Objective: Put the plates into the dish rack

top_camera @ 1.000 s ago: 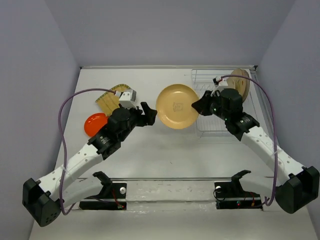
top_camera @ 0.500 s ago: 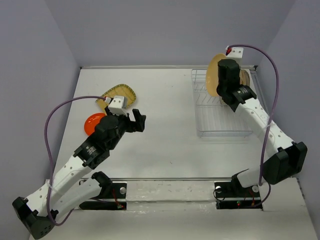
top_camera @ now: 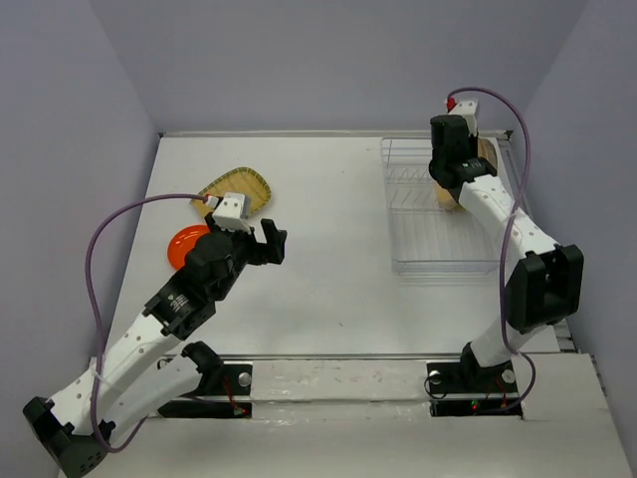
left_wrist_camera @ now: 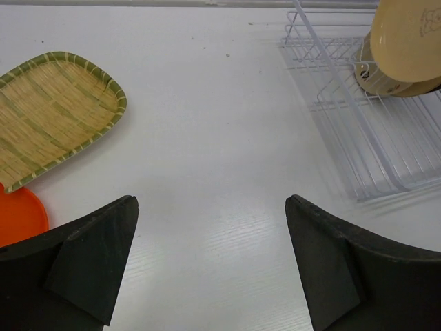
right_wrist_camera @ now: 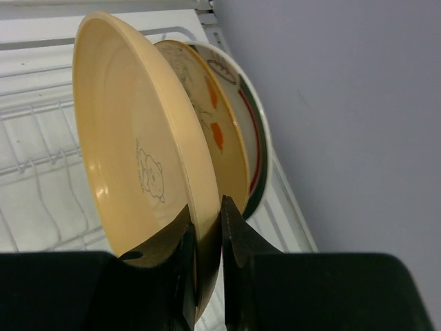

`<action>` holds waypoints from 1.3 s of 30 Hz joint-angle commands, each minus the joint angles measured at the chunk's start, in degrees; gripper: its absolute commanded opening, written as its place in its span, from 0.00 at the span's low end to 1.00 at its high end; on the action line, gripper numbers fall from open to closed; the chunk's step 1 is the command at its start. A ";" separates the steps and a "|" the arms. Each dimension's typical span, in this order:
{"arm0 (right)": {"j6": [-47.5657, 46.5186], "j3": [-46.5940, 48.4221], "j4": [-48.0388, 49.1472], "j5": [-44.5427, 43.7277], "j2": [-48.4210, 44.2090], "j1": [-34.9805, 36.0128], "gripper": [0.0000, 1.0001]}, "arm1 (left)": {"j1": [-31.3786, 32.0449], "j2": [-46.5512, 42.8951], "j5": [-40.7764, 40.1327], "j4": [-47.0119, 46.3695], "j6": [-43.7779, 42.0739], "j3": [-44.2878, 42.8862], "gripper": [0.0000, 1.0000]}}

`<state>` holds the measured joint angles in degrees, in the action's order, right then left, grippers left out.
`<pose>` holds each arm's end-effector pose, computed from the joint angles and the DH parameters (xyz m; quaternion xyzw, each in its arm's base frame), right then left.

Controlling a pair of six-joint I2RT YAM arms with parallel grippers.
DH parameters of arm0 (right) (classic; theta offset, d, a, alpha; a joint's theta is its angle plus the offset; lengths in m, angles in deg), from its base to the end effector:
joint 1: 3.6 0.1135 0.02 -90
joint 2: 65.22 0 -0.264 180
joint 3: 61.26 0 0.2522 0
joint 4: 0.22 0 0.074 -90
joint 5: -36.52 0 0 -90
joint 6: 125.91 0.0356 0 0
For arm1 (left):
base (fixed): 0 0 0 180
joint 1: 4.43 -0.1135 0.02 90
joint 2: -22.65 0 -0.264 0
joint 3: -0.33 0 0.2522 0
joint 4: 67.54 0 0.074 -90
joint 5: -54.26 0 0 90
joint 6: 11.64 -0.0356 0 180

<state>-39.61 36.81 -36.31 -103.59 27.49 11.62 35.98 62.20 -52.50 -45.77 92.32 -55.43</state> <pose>0.3611 0.0699 0.3513 0.0771 0.8111 -0.3213 0.4826 0.1332 -0.0999 0.3415 0.0723 0.7356 -0.2077 0.6407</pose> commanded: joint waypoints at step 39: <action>21.54 -24.42 10.19 38.05 -27.12 4.19 0.77 | -36.32 34.43 10.14 -6.16 7.91 -12.22 0.89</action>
<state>-23.35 20.88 -33.12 -76.57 8.10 13.67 8.02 90.63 -47.27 -49.29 96.58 -65.24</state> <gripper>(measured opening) 0.764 0.926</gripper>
